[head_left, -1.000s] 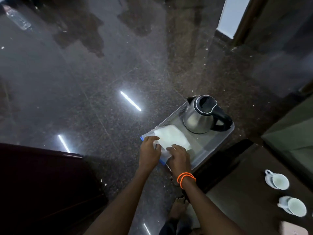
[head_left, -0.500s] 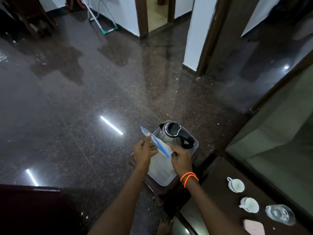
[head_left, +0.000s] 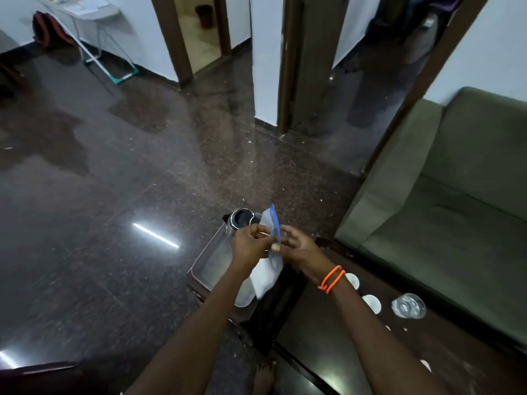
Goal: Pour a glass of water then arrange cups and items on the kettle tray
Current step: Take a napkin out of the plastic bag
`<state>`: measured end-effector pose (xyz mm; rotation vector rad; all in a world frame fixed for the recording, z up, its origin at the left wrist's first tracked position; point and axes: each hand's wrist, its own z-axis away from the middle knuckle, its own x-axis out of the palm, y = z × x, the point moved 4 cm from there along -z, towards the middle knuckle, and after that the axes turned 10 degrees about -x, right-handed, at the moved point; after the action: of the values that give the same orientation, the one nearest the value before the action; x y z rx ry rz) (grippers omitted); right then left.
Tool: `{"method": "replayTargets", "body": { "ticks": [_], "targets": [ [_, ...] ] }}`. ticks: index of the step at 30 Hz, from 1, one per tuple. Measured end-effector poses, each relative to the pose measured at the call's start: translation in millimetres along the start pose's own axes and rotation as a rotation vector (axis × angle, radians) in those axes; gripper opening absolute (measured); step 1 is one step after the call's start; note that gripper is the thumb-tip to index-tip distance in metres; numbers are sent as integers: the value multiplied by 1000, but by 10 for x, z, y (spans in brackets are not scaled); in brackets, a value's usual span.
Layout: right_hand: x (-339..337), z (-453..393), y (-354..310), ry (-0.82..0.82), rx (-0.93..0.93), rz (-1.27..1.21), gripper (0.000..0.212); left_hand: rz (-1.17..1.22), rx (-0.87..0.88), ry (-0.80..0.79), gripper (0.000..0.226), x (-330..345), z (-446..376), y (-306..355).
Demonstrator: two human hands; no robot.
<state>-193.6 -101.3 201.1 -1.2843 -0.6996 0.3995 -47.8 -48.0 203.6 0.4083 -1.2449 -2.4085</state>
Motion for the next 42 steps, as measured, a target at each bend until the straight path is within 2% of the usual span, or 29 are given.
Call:
{"method": "replayTargets", "body": {
  "ticks": [2, 4, 5, 7, 10, 12, 15, 16, 19, 23, 25, 26, 28, 29, 30, 32, 33, 34, 37, 39, 42],
  "targets": [
    [-115, 0, -129, 179, -20, 116, 45, -72, 57, -28, 15, 152, 59, 69],
    [-273, 38, -290, 370, -77, 388, 35, -181, 134, 9, 13, 233, 104, 155],
    [-344, 65, -382, 415, -133, 567, 32, -221, 151, 45, 12, 246, 119, 185],
    [-420, 114, -532, 366, -237, 873, 20, -249, 164, 125, 12, 251, 136, 229],
    [-485, 159, -595, 257, -167, 1039, 16, -236, 219, 189, 18, 273, 204, 311],
    [-513, 139, -549, 230, -51, 1027, 25, -221, 256, 154, 21, 333, 234, 356],
    [-472, 128, -457, 256, 136, 923, 11, -173, 272, 74, 13, 440, 266, 402],
    [-439, 139, -442, 270, 161, 877, 16, -168, 290, 56, 8, 466, 279, 419],
    [-347, 163, -474, 346, 106, 824, 20, -153, 343, -43, 13, 512, 305, 448],
    [-299, 175, -609, 357, 16, 432, 31, 71, 240, -182, 13, 429, 232, 439],
    [-356, 177, -700, 373, 22, 321, 42, 218, 162, -75, 10, 296, 154, 373],
    [-378, 189, -761, 371, 14, 266, 45, 244, 117, 37, 13, 231, 121, 316],
    [-444, 212, -882, 345, -12, 127, 48, 155, 7, 231, 28, 150, 47, 172],
    [-485, 230, -938, 319, -34, 63, 48, 118, -64, 222, 35, 167, 27, 114],
    [-529, 256, -986, 292, -56, 18, 47, 142, -146, 112, 43, 239, 24, 62],
    [-613, 322, -1051, 261, -72, -25, 43, 359, -317, -262, 59, 470, 96, -17],
    [-657, 357, -1064, 264, -68, -37, 40, 462, -367, -400, 68, 559, 160, -29],
    [-692, 395, -1069, 275, -61, -46, 36, 516, -388, -471, 74, 619, 198, -43],
    [-837, 513, -1037, 395, -54, -11, 16, 578, -334, -507, 69, 744, 234, -32],
    [-968, 584, -1004, 501, -64, 72, 13, 571, -318, -495, 62, 795, 247, -18],
    [-1081, 684, -1018, 561, -92, 210, 12, 545, -308, -477, 55, 826, 206, -37]
  ]
}}
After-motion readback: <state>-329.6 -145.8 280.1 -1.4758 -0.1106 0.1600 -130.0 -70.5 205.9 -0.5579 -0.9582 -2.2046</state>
